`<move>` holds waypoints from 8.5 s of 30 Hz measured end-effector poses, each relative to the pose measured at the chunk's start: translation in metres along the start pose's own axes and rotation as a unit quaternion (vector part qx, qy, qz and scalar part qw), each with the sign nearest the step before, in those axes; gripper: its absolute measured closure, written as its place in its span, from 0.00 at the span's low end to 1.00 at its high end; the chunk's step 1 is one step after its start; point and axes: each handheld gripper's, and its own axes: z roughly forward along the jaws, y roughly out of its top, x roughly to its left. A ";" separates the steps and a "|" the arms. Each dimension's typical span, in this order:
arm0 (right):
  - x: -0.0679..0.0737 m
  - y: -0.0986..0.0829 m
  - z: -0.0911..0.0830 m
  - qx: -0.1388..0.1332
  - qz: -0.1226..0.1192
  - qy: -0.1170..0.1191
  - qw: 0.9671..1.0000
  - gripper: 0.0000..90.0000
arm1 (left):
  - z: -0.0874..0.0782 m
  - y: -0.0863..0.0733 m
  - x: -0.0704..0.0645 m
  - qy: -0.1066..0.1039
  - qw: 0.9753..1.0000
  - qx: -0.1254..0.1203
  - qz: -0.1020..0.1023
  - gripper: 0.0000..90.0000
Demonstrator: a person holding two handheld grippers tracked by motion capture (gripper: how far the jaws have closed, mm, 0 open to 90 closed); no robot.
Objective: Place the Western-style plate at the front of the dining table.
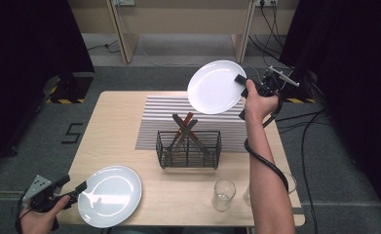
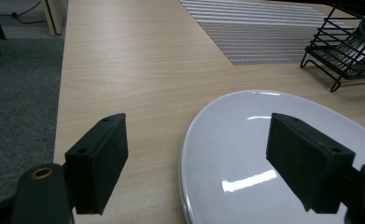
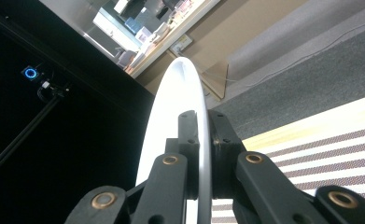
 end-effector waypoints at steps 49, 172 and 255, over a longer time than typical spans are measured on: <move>-0.039 -0.023 0.048 0.038 0.047 -0.038 0.997 0.95 | 0.001 0.000 0.000 -0.002 1.000 0.003 0.001 0.22; -0.095 -0.077 0.089 0.121 0.094 -0.101 0.983 0.95 | 0.003 -0.003 0.001 -0.003 1.000 0.007 0.001 0.22; -0.116 -0.096 0.098 0.168 0.057 -0.175 0.968 0.76 | 0.002 -0.003 0.001 -0.005 1.000 0.006 0.001 0.22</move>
